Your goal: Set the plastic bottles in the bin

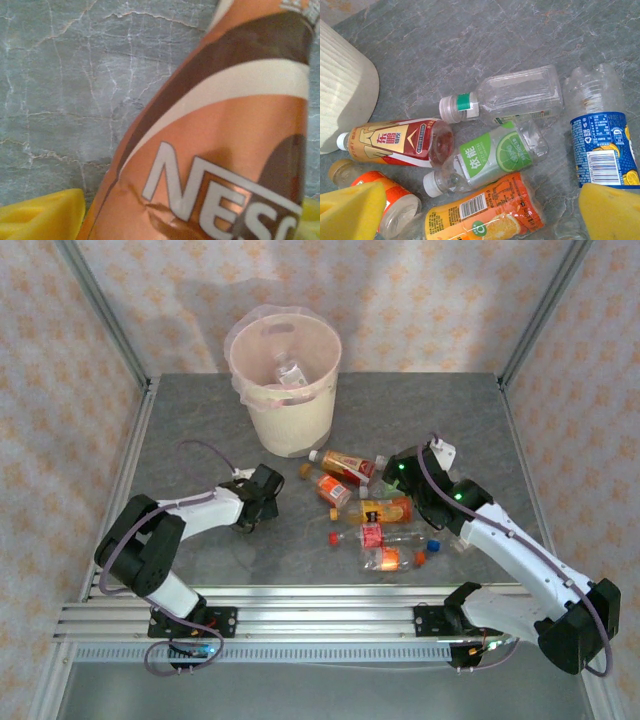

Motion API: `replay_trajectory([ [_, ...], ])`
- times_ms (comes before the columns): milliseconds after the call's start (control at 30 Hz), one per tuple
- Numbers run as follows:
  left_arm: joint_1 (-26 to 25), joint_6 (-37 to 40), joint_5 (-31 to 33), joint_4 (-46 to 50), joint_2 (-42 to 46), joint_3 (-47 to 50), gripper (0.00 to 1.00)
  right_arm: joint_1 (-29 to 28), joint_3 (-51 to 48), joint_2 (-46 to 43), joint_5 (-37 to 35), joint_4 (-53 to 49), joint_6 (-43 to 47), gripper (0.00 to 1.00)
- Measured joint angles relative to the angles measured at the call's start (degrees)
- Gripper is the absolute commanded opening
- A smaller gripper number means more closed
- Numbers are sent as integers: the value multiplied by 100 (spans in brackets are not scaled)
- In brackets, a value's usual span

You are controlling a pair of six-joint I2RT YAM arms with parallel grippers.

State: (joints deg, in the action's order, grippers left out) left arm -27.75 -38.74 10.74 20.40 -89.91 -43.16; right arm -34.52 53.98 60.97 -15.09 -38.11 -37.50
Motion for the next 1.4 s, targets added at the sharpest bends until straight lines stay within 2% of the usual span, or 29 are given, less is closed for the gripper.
replay_trajectory([
  [67,0,-37,-28,-2,0,-7,69,0,0,0,-7,-2,0,99],
  [300,7,-50,57,131,162,-17,64,0,0,0,-15,-2,0,99],
  [567,7,-92,531,796,1685,-149,62,0,0,-7,-13,-2,0,99],
  [767,7,98,1119,1364,2743,-748,63,0,-22,-37,-15,0,0,99],
  [900,17,535,1331,1652,3075,-1427,63,0,-42,-87,-13,0,0,99],
  [1100,105,1447,1226,1751,2726,-2931,63,0,-42,-105,-13,0,0,99],
  [1400,581,2920,459,1733,944,-5379,63,0,-42,-234,-17,-2,-13,99],
])
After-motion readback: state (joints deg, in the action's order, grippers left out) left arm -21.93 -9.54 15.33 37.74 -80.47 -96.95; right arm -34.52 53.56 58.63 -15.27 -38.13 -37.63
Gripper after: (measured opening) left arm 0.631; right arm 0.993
